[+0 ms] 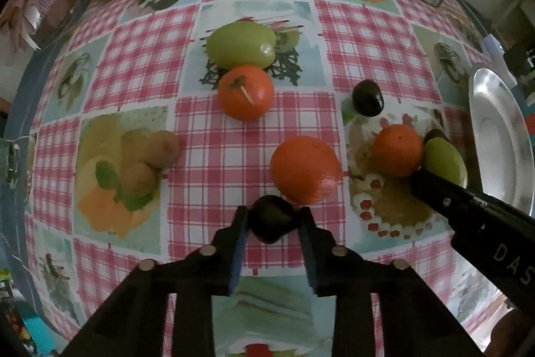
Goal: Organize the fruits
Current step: 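Grasp a black plum with the left tool while the right tool lifts the pear, then lower the pear into the steel basin and open the right tool while the left carries the plum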
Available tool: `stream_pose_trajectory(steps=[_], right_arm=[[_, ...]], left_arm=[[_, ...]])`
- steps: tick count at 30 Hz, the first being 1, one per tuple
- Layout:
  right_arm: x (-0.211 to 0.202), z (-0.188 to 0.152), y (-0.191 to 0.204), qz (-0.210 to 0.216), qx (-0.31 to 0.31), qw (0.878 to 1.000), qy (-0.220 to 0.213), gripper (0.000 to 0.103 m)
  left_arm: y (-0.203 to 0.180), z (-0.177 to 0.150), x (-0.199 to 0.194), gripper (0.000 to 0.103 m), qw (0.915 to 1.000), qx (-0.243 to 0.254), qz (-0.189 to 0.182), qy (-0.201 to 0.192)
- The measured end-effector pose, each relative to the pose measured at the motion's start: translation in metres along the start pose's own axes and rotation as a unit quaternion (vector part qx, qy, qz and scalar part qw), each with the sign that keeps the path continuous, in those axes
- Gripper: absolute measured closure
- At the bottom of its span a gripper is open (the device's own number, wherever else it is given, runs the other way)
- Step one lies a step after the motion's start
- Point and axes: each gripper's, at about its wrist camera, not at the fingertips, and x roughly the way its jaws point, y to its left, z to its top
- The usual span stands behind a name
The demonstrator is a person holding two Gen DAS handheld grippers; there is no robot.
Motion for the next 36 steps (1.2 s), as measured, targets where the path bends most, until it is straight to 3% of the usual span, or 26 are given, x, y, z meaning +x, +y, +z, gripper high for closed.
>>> stream_pose_trajectory(steps=[10, 25, 36], right_arm=[[-0.007, 0.001, 0.004, 0.006, -0.006, 1.000, -0.018, 0.060], [-0.044, 0.004, 0.002, 0.024, 0.005, 0.997, -0.074, 0.060], [-0.052, 0.006, -0.030, 0.007, 0.051, 0.995, -0.086, 0.060]], left_arm=[[0.004, -0.001, -0.006, 0.073, 0.9998, -0.007, -0.013, -0.011], [0.009, 0.014, -0.067, 0.073, 0.9930, -0.027, -0.032, -0.111], [-0.021, 0.003, -0.074, 0.073, 0.9924, 0.004, -0.038, -0.117]])
